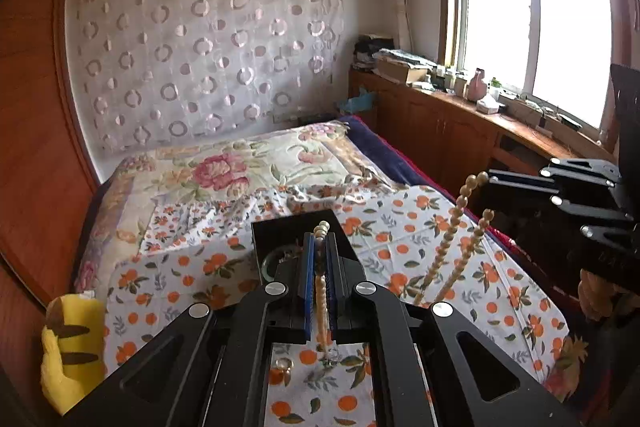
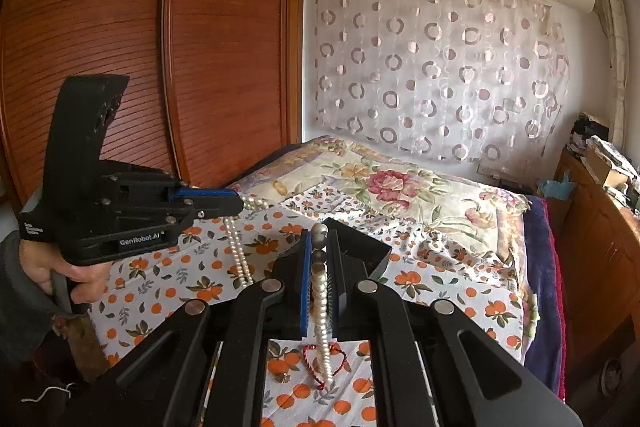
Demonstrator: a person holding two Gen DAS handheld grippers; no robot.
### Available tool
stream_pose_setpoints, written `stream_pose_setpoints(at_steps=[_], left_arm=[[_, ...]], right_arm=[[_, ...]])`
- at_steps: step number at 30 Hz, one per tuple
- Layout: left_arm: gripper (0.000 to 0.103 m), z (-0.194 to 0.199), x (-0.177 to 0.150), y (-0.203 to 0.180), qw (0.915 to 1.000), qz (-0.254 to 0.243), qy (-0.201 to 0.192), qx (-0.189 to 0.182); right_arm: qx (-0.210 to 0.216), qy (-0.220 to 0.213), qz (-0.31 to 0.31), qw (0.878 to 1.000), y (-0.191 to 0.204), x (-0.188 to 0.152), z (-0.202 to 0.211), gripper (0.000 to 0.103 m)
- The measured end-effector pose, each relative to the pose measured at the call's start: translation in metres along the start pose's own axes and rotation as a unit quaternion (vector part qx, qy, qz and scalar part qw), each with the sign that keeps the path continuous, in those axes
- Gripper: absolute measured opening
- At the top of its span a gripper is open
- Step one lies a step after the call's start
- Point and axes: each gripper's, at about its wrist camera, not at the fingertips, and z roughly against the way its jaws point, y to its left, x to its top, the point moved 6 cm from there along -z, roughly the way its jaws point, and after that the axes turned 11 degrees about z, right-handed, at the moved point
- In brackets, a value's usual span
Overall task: Organize jewelry
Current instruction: 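Lift both pearl strands and carry them toward the black box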
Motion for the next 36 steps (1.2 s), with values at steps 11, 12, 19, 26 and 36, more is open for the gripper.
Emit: stream_pose_setpoints(at_steps=[11,12,19,26,36], left_arm=[[0.004,0.012,0.024,-0.001,0.9997,0.005,-0.022,0.001],[0.004,0.015,0.026,-0.001,0.9997,0.01,-0.024,-0.003],[0.004,0.036,0.034,-0.018,0.9986,-0.003,-0.047,-0.023],[0.004,0.031,0.043,-0.015,0.9988,-0.005,-0.047,-0.011],[0.004,-0.004,0.05,-0.001,0.9995,0.001,-0.031,0.0]], right_arm=[[-0.003,-0.002,-0.005,1.0,-0.008,0.002,0.0,0.008],[-0.003,-0.002,-0.005,1.0,-0.008,0.002,0.0,0.008],[-0.003,0.003,-0.009,1.0,-0.009,-0.003,-0.004,0.008],[-0.002,-0.006,-0.01,1.0,-0.011,0.001,-0.002,0.008],[0.007,-0.017,-0.008,1.0,-0.022,0.017,-0.021,0.008]])
